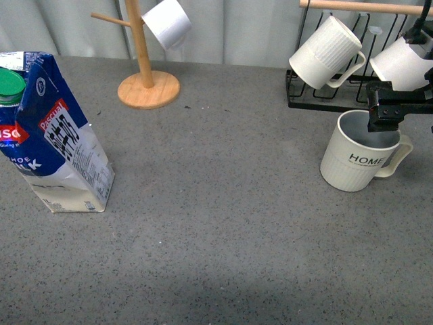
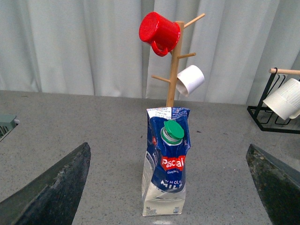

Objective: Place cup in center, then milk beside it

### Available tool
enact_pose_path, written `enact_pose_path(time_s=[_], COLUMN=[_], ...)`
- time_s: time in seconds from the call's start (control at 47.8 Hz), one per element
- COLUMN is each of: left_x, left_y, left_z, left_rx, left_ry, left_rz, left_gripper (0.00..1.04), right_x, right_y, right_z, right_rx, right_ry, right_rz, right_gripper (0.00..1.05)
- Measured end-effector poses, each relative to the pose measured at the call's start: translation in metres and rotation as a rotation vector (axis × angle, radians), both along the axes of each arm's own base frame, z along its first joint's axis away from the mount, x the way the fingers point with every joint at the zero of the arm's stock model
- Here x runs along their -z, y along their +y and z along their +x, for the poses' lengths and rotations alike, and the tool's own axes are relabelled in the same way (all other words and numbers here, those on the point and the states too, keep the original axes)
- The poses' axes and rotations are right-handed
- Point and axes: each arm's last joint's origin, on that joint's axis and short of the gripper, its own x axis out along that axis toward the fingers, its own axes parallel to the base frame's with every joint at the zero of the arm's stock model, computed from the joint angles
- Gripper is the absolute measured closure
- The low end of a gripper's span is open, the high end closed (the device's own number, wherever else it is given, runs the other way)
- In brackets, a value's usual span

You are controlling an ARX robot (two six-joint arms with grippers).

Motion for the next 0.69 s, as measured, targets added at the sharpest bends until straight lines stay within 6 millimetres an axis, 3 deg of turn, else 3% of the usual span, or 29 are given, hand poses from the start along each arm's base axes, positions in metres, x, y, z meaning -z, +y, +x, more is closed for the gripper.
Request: enact_pose_path(time_s=[0.105, 0.523, 0.691], left_x=[0.000, 0.000, 0.000], left_y=[0.000, 0.000, 0.000], left_z=[0.000, 0.000, 0.000], left_rx=[0.000, 0.000, 0.000], left_ry=[0.000, 0.000, 0.000], left_rz=[0.000, 0.000, 0.000], left_gripper=[0.07, 0.07, 0.07], right_x=[0.000, 0.003, -0.001], right_y=[0.001, 0.008, 0.011], right_z=[0.003, 0.008, 0.011], right_rx=[0.000, -0.007, -0.015], right_ry=[0.010, 0.028, 0.015], right_rz=[-0.003, -0.021, -0.023], right_gripper=[0.22, 1.02, 1.04])
